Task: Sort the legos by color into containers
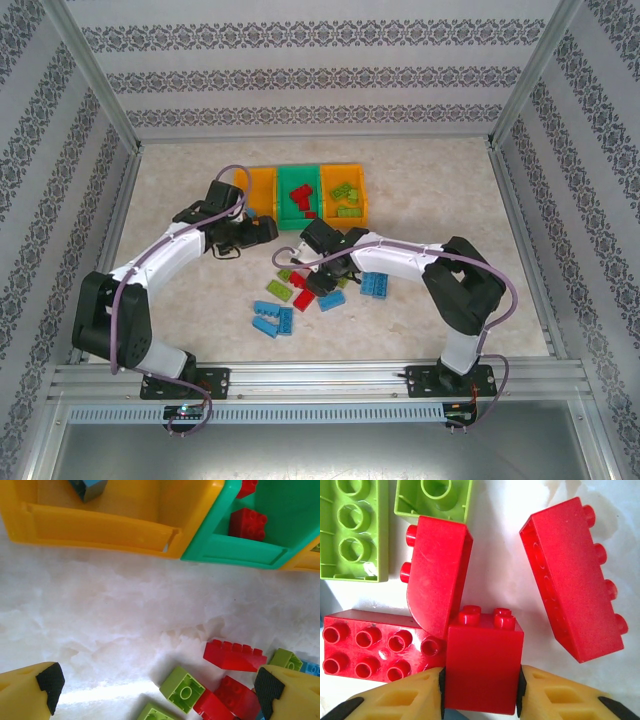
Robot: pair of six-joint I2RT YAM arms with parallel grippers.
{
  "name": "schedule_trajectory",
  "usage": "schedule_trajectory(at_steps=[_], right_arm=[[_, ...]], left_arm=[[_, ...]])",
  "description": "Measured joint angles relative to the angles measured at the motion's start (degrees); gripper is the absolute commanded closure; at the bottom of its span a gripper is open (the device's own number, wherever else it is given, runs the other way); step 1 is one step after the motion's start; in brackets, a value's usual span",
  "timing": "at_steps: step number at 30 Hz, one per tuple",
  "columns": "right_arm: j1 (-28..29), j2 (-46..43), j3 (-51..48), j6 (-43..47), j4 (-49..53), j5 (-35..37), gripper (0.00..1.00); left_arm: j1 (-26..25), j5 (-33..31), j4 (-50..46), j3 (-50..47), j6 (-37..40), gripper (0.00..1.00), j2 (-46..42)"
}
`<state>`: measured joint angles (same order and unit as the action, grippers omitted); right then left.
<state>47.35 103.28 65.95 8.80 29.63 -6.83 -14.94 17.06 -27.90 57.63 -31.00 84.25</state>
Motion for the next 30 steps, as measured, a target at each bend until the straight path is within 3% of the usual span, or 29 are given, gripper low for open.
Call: schedule_trajectory(at_steps=[21,30], right_arm=[[-5.75,-7.56,-0.24,-4.46,-2.64,-4.92,0.62],[-11.28,-1.79,12.09,-13.62,-7.17,-7.87,0.64]], left_arm=[[0.83,0.31,0.55,-3.48,-0.55,0.01,-2.97],[0.83,-1.07,0.48,-7.15,0.17,0.00,-4.68]])
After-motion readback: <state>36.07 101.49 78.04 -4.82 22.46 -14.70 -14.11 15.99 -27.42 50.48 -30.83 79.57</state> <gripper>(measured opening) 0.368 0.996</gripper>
